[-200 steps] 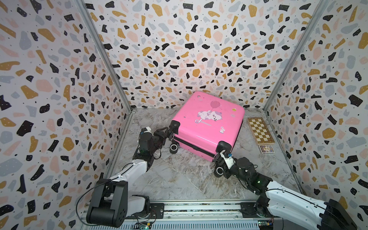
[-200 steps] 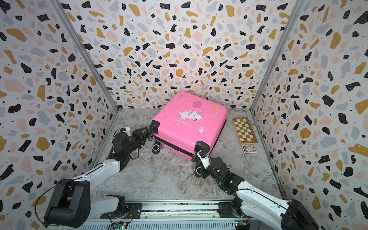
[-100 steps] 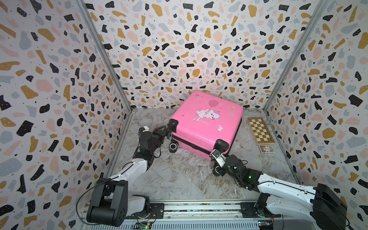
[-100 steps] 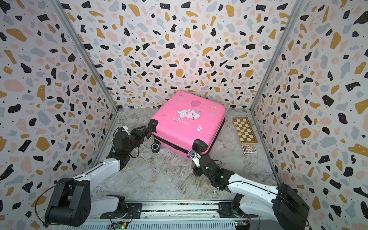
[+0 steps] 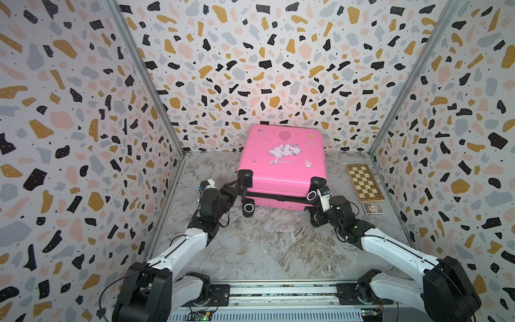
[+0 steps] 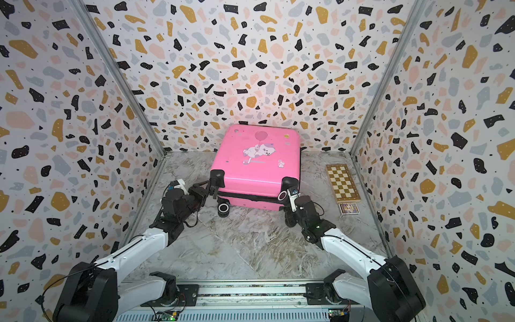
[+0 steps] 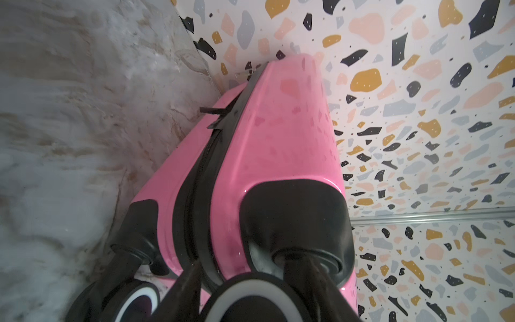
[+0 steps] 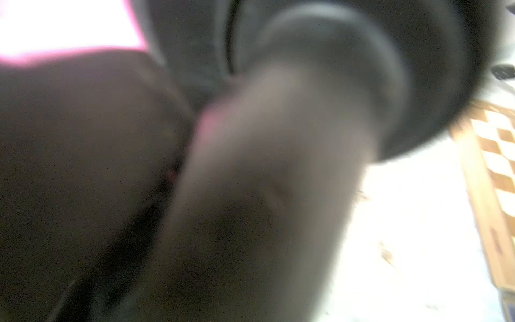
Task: Open the suitcase zippers
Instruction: Unzip the zipper on the suitcase.
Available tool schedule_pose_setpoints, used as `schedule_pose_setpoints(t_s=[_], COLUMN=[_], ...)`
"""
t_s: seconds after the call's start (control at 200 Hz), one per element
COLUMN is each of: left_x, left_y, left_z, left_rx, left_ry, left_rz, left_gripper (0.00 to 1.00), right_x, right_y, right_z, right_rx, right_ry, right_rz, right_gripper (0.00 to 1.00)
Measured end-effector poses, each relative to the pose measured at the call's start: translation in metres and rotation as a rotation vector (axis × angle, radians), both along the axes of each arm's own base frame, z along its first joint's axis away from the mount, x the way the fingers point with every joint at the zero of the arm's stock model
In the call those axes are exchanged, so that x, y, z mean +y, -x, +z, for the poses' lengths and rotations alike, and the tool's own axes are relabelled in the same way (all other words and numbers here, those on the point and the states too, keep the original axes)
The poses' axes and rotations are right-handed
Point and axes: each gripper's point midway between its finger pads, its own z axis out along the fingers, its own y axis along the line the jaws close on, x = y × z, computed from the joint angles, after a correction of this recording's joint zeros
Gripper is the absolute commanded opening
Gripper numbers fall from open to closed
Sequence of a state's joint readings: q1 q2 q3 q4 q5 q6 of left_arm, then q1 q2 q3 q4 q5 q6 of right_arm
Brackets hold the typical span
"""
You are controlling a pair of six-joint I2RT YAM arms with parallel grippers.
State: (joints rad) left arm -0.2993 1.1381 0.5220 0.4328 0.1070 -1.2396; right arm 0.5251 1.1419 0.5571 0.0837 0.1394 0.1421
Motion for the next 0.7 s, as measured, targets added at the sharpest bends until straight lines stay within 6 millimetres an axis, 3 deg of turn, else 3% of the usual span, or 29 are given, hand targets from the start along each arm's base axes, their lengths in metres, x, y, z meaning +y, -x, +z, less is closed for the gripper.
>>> schedule_pose_setpoints(t_s=[0.2,0.375,0.511,0.701], left_x=[-0.028,-0.08,-0.119,-0.136], left_y=[0.021,0.05,0.074,0.087], left_z=[0.004,0.005,0.007,0.007], left_rx=[-0.013,-0.024,-0.019,-0.019], left_ry=[-0.061,-0.059,-0.043,-0.045], left_rz=[-0.043,-0.254,-0.439,-0.519], left_gripper=[0.26,0.26,0.26,0.26], right_x=[-0.017,0.027,0.048,0.07], right_y=[-0.002,0.022,0.035,0.041], right_z=[0.006,0.016,0.024,0.02], right_rx=[-0.051,-0.137,-0.175,-0.147], right_ry=[-0.032,0.0,-0.003,-0.029], right_rz=[-0.072,0.156,0.27,0.352], right_gripper=[0.0,0.0,0.0,0.0])
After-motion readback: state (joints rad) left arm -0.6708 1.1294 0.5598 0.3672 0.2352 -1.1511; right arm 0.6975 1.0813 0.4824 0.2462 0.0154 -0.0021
